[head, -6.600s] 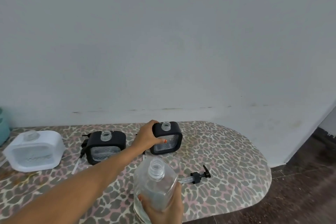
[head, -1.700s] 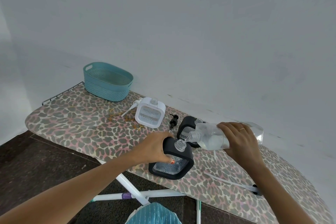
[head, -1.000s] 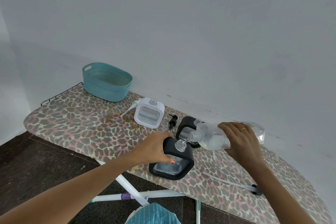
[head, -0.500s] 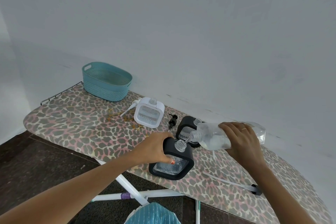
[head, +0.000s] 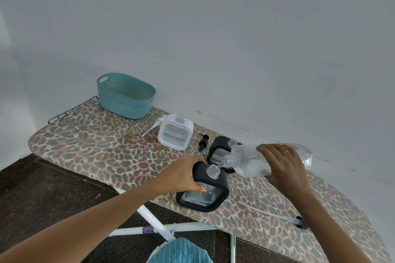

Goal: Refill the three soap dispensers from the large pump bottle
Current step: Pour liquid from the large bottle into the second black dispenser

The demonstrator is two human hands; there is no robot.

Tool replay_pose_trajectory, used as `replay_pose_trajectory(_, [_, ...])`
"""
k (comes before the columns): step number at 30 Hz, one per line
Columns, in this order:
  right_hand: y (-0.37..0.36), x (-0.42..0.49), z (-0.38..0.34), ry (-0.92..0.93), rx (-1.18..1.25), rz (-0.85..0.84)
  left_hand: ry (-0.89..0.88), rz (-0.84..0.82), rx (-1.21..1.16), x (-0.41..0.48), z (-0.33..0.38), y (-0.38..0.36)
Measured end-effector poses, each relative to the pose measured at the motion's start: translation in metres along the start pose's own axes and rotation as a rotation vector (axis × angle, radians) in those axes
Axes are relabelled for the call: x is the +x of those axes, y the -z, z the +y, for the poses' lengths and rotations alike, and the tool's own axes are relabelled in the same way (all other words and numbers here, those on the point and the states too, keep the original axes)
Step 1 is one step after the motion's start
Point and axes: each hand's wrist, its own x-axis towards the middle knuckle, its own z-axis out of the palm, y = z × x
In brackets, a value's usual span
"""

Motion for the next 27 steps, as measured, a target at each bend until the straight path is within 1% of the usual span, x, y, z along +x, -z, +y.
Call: replay_pose_trajectory(27, [0.0029,0.0032,-0.0011,0.005,-0.016,0.019,0.005,0.008,-0.033,-0.0012,-0.0002,-0.0015])
